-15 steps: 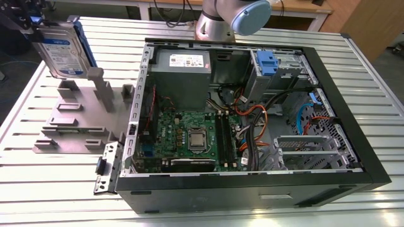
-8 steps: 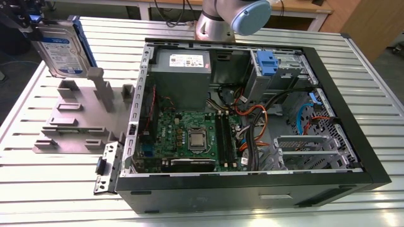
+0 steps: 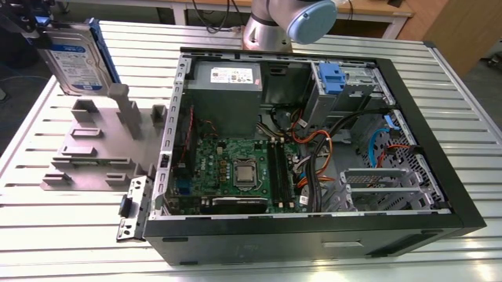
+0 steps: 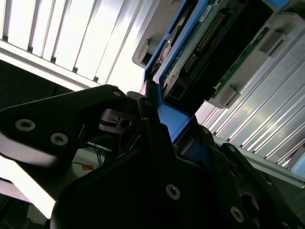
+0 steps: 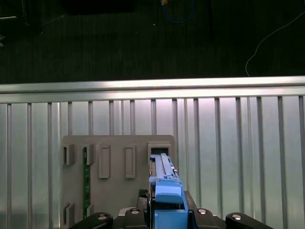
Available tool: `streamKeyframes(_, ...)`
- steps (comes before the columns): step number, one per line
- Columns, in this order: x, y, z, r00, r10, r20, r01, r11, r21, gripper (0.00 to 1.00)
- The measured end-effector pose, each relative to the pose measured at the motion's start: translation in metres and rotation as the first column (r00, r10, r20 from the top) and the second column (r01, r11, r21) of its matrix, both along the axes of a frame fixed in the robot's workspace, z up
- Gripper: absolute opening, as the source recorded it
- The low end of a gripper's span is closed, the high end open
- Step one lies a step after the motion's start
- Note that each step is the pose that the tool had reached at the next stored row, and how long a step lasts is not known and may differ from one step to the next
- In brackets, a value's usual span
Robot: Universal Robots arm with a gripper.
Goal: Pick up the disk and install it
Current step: 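Pick up the disk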
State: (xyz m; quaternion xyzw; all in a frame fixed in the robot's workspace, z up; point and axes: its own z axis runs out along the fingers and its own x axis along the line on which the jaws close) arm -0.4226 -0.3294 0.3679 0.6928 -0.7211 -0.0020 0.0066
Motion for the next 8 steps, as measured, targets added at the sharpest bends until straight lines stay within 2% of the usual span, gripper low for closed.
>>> streamKeyframes(8,0.0,0.0,0.0046,1.0,0.0,0.0001,0.0,1.0,0.0,0.36)
